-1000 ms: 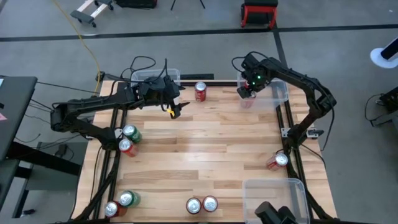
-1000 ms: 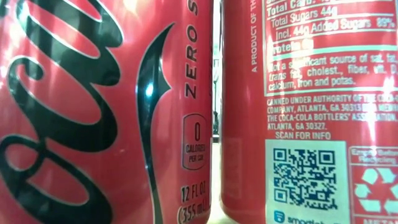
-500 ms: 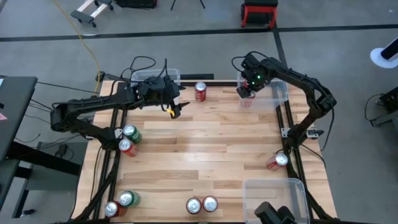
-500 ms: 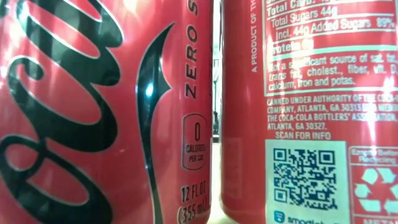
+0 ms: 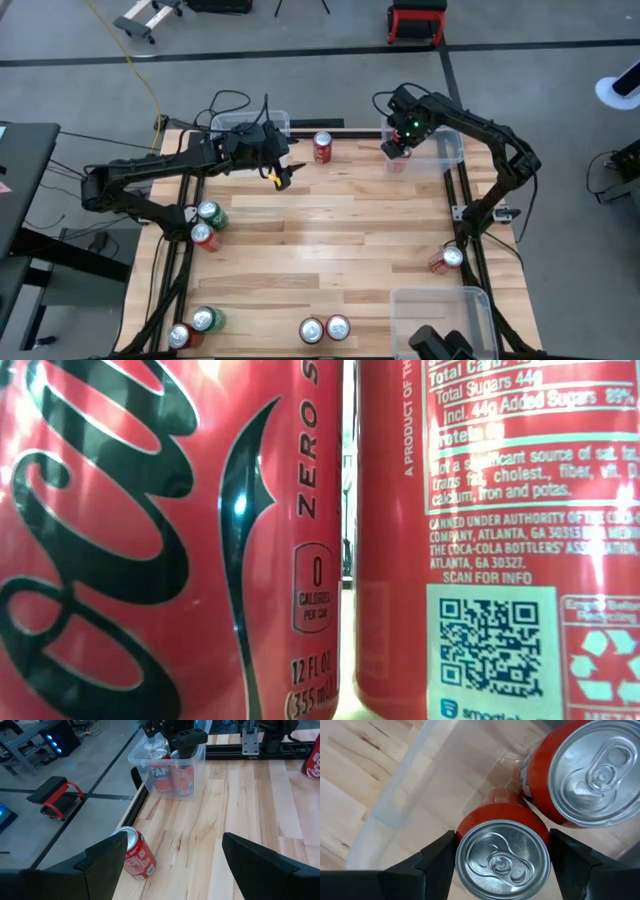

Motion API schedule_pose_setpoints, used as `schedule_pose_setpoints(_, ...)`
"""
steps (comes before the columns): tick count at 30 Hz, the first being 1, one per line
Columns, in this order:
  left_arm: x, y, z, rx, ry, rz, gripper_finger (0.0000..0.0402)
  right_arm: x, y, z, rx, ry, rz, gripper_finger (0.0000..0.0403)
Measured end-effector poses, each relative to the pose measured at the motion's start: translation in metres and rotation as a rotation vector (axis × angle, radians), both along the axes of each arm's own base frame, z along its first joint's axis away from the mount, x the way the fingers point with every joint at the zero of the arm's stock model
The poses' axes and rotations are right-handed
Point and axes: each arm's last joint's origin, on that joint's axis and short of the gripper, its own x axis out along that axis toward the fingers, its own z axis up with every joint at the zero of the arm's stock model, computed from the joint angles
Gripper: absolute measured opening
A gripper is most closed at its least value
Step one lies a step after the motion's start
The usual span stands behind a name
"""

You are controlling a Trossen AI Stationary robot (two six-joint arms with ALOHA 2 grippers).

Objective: Sort soda cans
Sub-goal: Put the top red soda can into the top right transparent bin

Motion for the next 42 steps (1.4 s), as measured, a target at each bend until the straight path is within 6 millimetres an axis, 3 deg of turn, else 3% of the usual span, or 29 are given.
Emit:
schedule_pose_setpoints(11,0.0,0.0001,0.0001,-0.003,-0.003,0.002,0.0322,0.0016,0.0014,0.0,0.001,-0.001,0.001,0.0287)
schedule_pose_setpoints(19,0.0,0.0,0.0001,-0.005,-0.003,0.002,0.0322,0.0011,0.0021,0.0006,0.01,0.002,-0.015,0.0391)
schedule_pose_setpoints(29,0.0,0.0001,0.0001,-0.005,-0.004,0.003,0.0322,-0.0005,0.0039,0.0001,0.024,0.022,0.014,0.034)
schedule_pose_setpoints(42,0.0004,0.0002,0.001,-0.007,-0.015,0.005,0.0322,-0.0042,0.0081,0.0001,0.062,0.057,0.033,0.0333)
